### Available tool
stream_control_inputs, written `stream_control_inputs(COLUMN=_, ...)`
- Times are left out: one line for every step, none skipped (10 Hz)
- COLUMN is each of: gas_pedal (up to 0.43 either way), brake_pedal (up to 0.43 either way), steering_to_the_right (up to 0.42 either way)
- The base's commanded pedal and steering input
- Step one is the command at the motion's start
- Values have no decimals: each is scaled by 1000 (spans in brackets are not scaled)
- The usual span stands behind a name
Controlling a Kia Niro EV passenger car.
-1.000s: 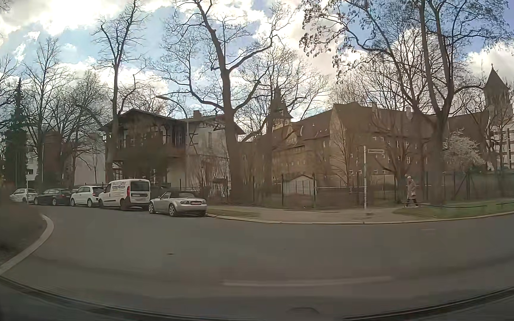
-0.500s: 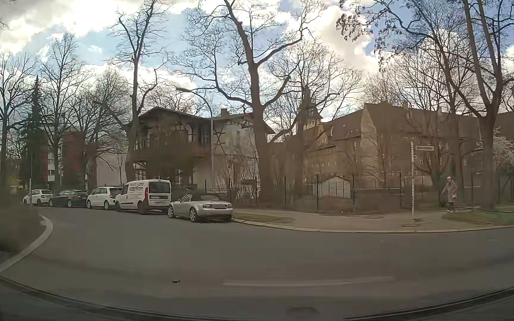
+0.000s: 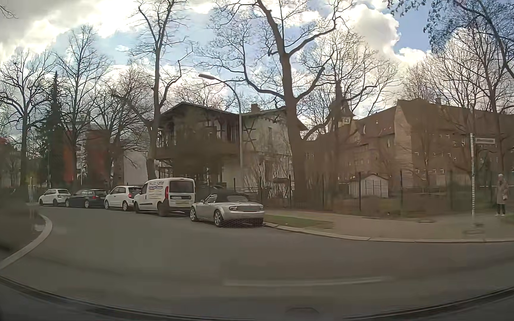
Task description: Follow the waypoints while adhering to traffic rules and regulations
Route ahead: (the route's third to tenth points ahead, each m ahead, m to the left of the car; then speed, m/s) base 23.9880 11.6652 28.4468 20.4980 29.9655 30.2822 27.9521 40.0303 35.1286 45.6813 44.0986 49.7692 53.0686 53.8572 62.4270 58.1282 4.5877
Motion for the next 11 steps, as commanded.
stream_control_inputs(gas_pedal=110, brake_pedal=30, steering_to_the_right=-203)
stream_control_inputs(gas_pedal=110, brake_pedal=30, steering_to_the_right=-209)
stream_control_inputs(gas_pedal=110, brake_pedal=30, steering_to_the_right=-212)
stream_control_inputs(gas_pedal=110, brake_pedal=30, steering_to_the_right=-212)
stream_control_inputs(gas_pedal=110, brake_pedal=37, steering_to_the_right=-212)
stream_control_inputs(gas_pedal=110, brake_pedal=30, steering_to_the_right=-212)
stream_control_inputs(gas_pedal=110, brake_pedal=30, steering_to_the_right=-212)
stream_control_inputs(gas_pedal=110, brake_pedal=30, steering_to_the_right=-212)
stream_control_inputs(gas_pedal=110, brake_pedal=30, steering_to_the_right=-211)
stream_control_inputs(gas_pedal=110, brake_pedal=30, steering_to_the_right=-210)
stream_control_inputs(gas_pedal=110, brake_pedal=30, steering_to_the_right=-207)
